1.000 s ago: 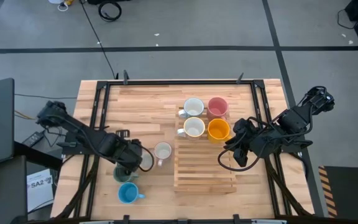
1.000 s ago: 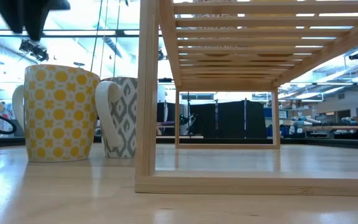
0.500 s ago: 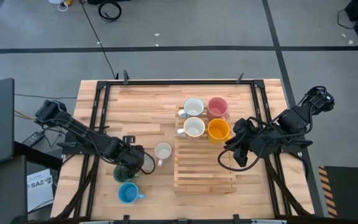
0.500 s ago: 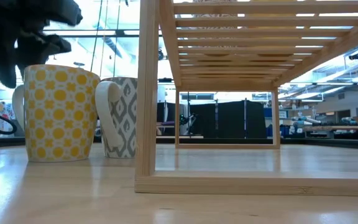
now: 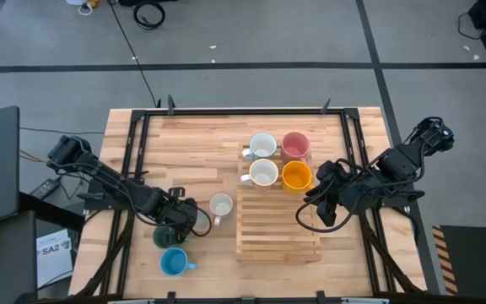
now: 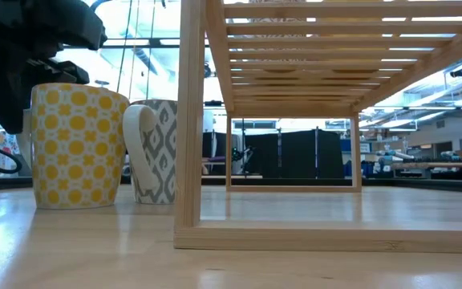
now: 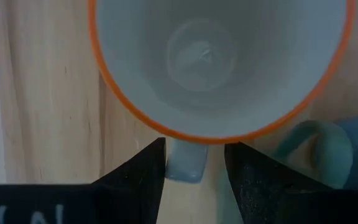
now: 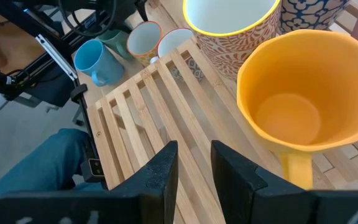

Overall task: Place coffee mugs
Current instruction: Put the yellow patterned mug on the shelf

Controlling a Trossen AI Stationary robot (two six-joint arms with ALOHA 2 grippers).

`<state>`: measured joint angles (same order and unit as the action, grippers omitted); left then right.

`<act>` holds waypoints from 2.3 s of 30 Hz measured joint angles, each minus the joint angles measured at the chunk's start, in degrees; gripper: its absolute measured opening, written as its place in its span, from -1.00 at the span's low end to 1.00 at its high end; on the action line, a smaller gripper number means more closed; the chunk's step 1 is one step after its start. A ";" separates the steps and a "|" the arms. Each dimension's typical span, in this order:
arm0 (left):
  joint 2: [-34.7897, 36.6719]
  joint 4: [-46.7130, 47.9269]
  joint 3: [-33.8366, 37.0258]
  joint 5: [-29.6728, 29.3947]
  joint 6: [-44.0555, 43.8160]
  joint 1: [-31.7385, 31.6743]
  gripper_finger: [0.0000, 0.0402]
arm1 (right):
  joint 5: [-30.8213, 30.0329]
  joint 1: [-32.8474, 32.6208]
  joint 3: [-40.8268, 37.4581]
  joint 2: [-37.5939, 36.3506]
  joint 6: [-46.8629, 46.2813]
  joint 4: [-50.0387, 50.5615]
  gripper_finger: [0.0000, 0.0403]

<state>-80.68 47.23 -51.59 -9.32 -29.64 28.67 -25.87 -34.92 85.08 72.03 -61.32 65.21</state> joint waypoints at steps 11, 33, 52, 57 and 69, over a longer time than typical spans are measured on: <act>0.00 -0.17 0.00 -0.01 -1.28 0.00 -0.14 | -0.01 0.00 0.00 0.02 -0.01 0.00 -0.50; -0.04 1.05 -0.02 -0.05 -2.60 0.11 -0.65 | 0.00 0.00 0.00 0.02 -0.02 0.00 -0.50; -0.09 18.63 -14.48 0.78 -7.52 0.09 -0.65 | 0.00 0.00 0.00 0.02 -0.40 -0.01 -0.50; -0.09 24.16 -23.06 0.74 -9.39 0.16 -0.65 | 0.00 0.01 0.00 0.02 -0.42 -0.02 -0.50; -0.04 21.70 -40.03 -0.89 -16.50 0.15 -0.64 | 0.00 0.00 0.02 0.02 -0.15 0.00 -0.50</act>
<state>-80.73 68.93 -91.63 -10.21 -46.14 28.82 -25.87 -34.92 85.10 72.05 -61.47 65.21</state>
